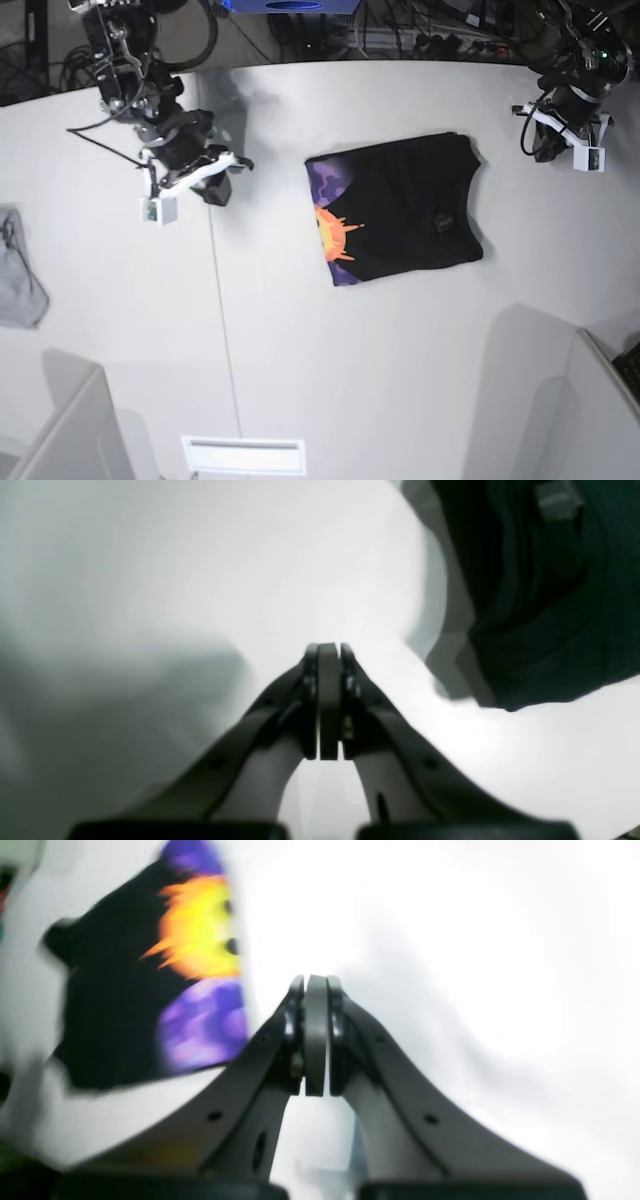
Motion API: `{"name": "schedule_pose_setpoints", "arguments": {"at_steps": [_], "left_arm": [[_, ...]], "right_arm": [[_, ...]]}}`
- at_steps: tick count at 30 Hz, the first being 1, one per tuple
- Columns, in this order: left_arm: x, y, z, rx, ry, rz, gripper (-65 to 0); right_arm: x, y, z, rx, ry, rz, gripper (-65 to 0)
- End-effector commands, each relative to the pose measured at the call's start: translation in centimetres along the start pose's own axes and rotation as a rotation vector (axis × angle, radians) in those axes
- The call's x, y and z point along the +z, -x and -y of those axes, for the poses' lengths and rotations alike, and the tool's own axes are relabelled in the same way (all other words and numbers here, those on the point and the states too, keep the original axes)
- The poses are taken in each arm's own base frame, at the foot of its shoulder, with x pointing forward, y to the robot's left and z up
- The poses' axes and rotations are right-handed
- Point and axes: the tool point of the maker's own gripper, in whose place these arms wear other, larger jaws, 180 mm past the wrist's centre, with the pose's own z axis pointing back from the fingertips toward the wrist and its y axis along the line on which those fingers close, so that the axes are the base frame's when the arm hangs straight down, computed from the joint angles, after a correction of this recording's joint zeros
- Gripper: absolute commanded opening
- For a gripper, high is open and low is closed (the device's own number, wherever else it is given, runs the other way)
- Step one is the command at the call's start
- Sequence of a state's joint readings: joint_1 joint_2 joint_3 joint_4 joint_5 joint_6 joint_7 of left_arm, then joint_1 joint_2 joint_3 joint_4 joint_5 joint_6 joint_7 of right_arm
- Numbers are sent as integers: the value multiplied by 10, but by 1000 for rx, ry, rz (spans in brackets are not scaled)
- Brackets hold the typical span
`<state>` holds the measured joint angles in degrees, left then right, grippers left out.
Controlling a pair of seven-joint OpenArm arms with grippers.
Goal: Fold the T-shirt properly
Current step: 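Open the right gripper and withdraw it from the folded shirt, then grasp the folded shirt edge with the left gripper and rotate it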
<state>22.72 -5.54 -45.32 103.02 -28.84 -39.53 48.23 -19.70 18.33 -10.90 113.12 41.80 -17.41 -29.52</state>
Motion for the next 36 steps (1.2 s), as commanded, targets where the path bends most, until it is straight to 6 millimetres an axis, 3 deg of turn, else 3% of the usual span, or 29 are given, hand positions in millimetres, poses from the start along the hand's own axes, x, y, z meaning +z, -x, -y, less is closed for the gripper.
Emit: {"name": "schedule_pose_setpoints", "arguments": {"at_steps": [1,4,8,11,18,27,34,36], "left_arm": [[1,-12,7,-15,25,42,-604],[-5,-19,24,34,95,82,-426],[-10,-28,41,137,214,94,-193],[-18,-36,46,145,243,89,-95],[-42,-58,76,164,330,113,-77],[-102,-40,108,373,409,-42,-79],[-115,-37,127,407,425,-107,-86],[-116,-38,127,395,420,-118,-150]], "right_arm": [[6,-9,2,5,-6,32,-650],[16,-10,18,28,-4,44,-650],[27,-5,20,95,-72,50,-650],[31,-2,20,94,-87,57,-650],[34,6,23,89,-87,44,-650],[36,11,27,89,-77,29,-650],[43,1,50,78,-12,59,-650],[45,-4,57,76,7,71,-650]]}}
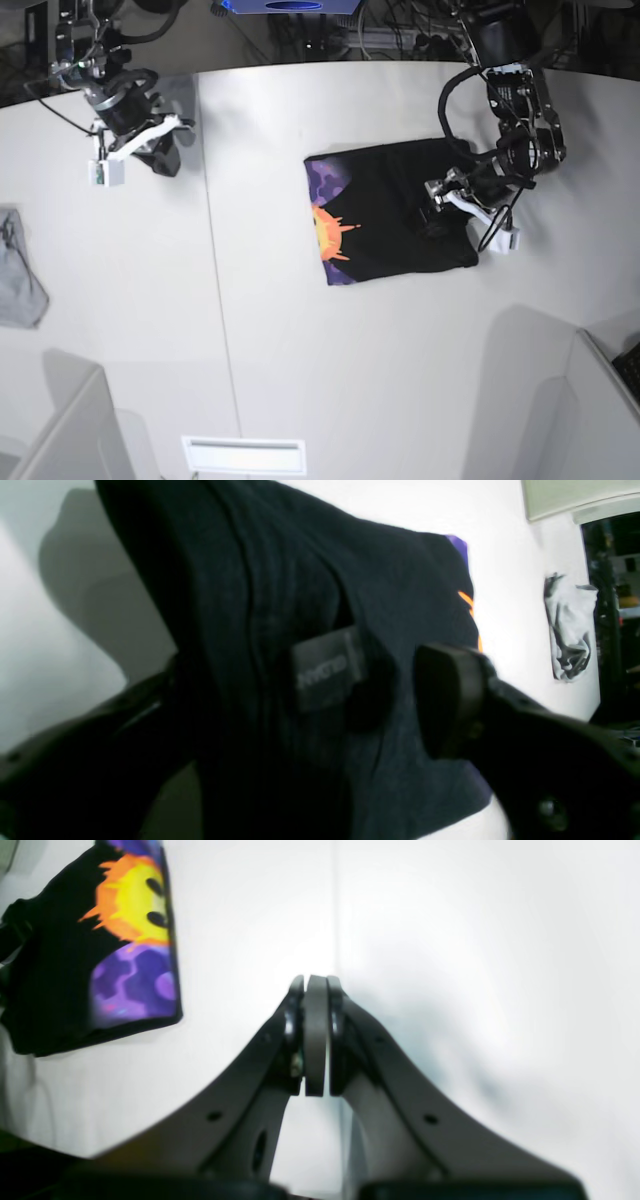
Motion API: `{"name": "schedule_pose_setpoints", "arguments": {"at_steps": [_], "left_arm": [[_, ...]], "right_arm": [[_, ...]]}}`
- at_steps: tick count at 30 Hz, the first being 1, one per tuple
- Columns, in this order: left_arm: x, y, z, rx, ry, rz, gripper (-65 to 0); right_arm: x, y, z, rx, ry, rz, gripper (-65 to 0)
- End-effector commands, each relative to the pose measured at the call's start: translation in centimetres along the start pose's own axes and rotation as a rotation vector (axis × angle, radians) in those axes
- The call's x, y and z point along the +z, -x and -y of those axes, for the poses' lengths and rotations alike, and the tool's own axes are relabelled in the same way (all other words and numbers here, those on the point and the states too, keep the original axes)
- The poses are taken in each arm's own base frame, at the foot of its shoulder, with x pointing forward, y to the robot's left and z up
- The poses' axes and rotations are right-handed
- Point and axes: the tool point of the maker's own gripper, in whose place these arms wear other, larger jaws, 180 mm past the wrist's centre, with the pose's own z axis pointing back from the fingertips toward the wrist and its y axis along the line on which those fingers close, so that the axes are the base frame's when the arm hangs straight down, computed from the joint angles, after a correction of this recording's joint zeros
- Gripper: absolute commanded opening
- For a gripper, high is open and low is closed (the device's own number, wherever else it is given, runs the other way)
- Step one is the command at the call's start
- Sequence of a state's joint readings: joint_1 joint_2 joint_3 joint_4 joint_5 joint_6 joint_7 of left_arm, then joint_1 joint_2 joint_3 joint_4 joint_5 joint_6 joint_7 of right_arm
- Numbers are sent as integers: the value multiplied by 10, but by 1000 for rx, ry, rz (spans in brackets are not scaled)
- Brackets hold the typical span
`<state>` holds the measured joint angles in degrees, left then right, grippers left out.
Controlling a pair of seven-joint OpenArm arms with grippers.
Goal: Fold the T-shirt properly
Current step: 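Grasp the folded shirt edge with the left gripper and rotate it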
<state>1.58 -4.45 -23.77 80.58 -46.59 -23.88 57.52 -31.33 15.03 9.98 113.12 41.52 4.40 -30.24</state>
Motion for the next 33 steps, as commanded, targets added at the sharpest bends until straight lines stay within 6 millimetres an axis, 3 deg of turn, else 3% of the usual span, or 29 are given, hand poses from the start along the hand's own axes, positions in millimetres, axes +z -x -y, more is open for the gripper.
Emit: {"name": "schedule_pose_setpoints", "arguments": {"at_steps": [1,7,8,15,21,27,33], "left_arm": [[2,-2,-3,-16,-16,-20,-211],[-3,-2,-5,-19,-68,-78,-629],[-4,-3,-3,-41,-73,-98,-650],[-12,3,9,-258,-77,-239,-650],[-16,4,27,-486,-62,-344,-650],[-26,20,43,-688,-41,-466,-650],[-37,23,39,-973,-133,-533,-650]], "right_arm": [[3,-8,4,7,4,30,-650],[11,-11,35,-25,85,44,-650],[13,-11,41,-29,102,46,-650],[27,-17,72,-95,202,101,-650],[30,-18,76,-95,214,104,-650],[37,-18,86,-101,246,111,-650],[38,-15,87,-101,250,103,-650]]}}
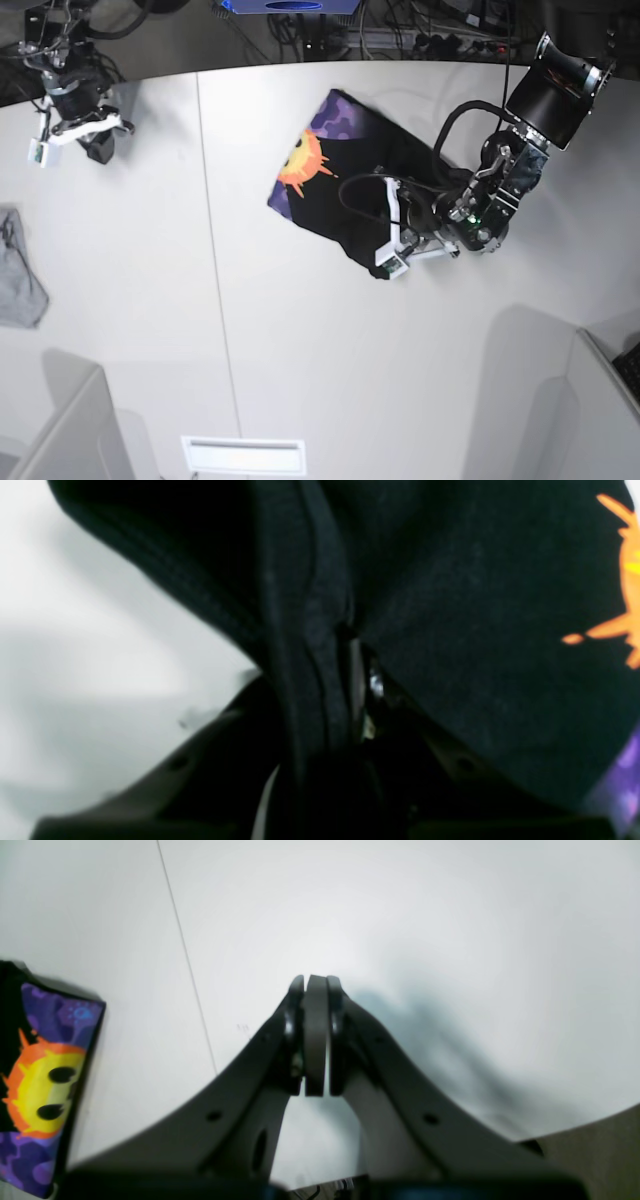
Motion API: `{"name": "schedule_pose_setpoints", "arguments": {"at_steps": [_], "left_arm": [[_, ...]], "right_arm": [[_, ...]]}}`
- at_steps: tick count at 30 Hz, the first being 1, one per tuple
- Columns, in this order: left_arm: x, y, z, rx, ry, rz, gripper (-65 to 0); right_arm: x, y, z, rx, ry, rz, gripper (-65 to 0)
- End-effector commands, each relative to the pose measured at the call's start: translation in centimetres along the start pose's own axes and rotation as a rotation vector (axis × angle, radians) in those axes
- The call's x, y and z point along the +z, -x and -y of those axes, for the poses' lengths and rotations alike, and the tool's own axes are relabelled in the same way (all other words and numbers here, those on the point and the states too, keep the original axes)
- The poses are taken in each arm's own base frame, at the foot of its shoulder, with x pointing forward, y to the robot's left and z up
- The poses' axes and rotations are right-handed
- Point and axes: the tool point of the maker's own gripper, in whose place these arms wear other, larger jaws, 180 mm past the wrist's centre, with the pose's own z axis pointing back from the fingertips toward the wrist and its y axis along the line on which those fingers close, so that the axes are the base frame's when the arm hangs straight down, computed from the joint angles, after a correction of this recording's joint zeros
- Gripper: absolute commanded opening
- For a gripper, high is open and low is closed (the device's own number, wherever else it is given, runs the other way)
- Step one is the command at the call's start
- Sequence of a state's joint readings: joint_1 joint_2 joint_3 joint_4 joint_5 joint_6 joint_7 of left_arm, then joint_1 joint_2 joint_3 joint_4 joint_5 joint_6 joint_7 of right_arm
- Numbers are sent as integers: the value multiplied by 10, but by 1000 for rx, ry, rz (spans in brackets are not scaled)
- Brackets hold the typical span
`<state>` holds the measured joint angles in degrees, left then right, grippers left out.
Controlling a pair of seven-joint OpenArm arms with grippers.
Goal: Fold the T-shirt properly
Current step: 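Grasp the folded shirt edge with the left gripper and rotate it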
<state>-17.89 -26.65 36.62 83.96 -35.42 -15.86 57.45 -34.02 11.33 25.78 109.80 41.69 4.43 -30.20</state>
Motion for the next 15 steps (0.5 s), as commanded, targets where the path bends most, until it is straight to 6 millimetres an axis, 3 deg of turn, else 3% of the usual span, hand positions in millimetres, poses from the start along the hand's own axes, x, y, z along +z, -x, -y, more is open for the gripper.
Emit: {"name": "schedule_pose_setpoints", "arguments": {"at_steps": [1,7,15], "left_arm": [[1,1,-7,-54,-55,-28,-650],[-9,-39,22,-214,-58,5,-650],[-22,-64,74,-370,29,85,-650]], "right_arm": [[3,-11,-2,19,-10,33,-650],[2,-10,-1,15,-9,34,-650],[3,-9,0,12,-3,30,-650]]}}
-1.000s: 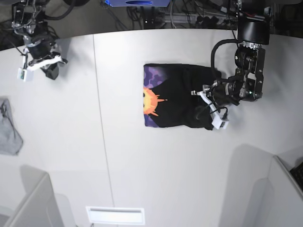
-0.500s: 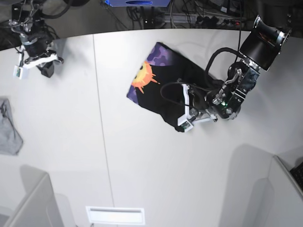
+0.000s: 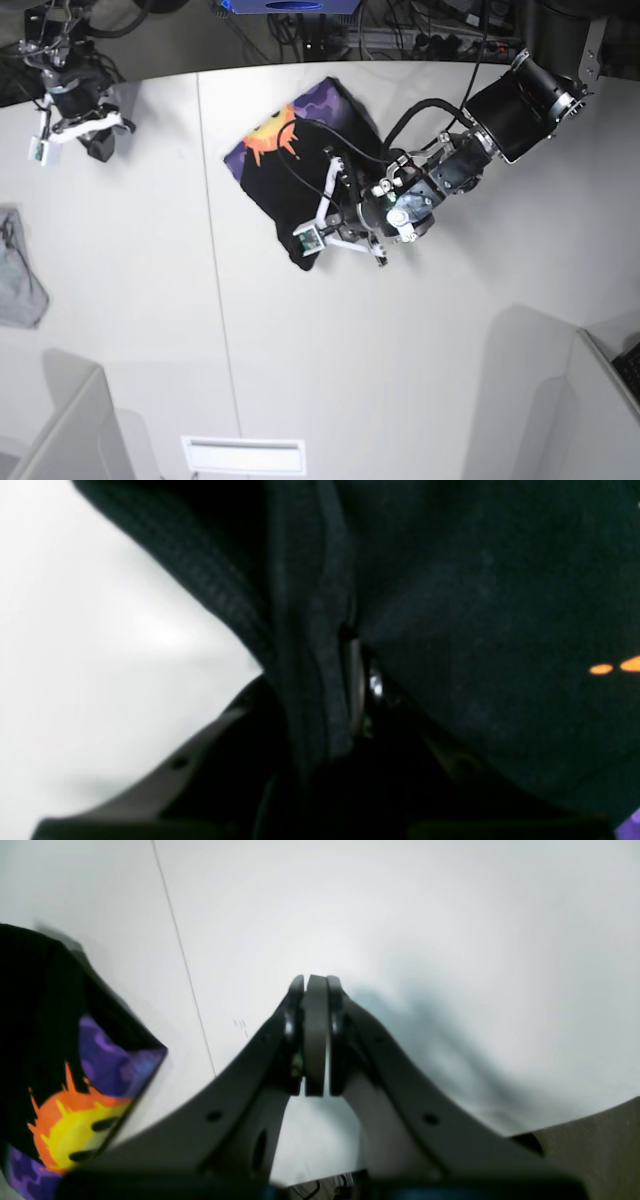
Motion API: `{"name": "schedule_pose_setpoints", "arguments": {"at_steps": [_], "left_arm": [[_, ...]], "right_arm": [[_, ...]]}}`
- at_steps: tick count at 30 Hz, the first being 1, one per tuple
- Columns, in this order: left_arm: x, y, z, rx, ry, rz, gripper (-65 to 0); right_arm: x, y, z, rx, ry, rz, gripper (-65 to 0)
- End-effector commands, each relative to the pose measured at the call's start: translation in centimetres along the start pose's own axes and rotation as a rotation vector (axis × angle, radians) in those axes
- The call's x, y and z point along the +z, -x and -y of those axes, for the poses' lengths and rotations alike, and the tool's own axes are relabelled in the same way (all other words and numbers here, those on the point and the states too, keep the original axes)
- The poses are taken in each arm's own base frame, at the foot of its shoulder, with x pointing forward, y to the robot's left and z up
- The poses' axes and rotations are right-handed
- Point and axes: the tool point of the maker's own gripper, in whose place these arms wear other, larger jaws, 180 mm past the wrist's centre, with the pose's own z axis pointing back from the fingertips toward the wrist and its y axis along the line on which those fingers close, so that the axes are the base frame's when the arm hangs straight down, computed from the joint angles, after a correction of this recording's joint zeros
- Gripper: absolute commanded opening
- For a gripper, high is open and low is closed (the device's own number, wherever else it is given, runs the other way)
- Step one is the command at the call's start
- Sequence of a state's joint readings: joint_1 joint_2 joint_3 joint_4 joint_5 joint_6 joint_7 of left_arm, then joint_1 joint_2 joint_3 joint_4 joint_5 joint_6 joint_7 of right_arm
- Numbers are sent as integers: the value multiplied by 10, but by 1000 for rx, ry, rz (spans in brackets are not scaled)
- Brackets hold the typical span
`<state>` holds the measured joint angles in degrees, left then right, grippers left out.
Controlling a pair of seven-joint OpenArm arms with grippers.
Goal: Fold the T-shirt properly
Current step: 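Grasp the folded shirt edge with the left gripper and rotate it, then press and square the folded shirt with the left gripper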
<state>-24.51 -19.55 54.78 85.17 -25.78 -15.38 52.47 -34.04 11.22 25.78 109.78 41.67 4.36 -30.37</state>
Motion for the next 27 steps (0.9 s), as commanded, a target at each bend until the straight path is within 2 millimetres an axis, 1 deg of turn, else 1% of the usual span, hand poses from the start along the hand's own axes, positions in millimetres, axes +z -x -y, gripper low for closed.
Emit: {"name": "schedule_pose_setpoints", "arguments": {"at_steps": [1,4,8,11,14,15,19,22,24,27], "left_arm": [[3,-15,-5,-20,-6,49,-650],[0,-25,-6,-48,-6,93,-650],[-2,-31,-7,-82,-6,111,-650],[-1,-36,-6,-147,-6,101,-650],[-1,-42,-7,-219,-8,88,-650],[0,-46,-7,-239,-6,101,-650],[5,-58,7,-358,74,161,-650],[5,-57,6,-458,62,166,-650],[3,-54,6,-560,44,159,-650],[-4,-38,18,-696,68,120,-650]], "right_arm": [[3,-8,1,15,-2,29,-650],[4,-7,1,15,-1,26,-650],[4,-6,1,11,0,25,-650],[3,-1,-1,-16,1,22,-650],[3,0,-1,-19,0,21,-650],[2,0,-2,-22,-1,21,-650],[2,2,-3,-32,-2,21,-650],[2,3,-3,-32,-2,19,-650],[2,3,-3,-32,-2,19,-650],[2,2,-3,-32,-3,20,-650]]}}
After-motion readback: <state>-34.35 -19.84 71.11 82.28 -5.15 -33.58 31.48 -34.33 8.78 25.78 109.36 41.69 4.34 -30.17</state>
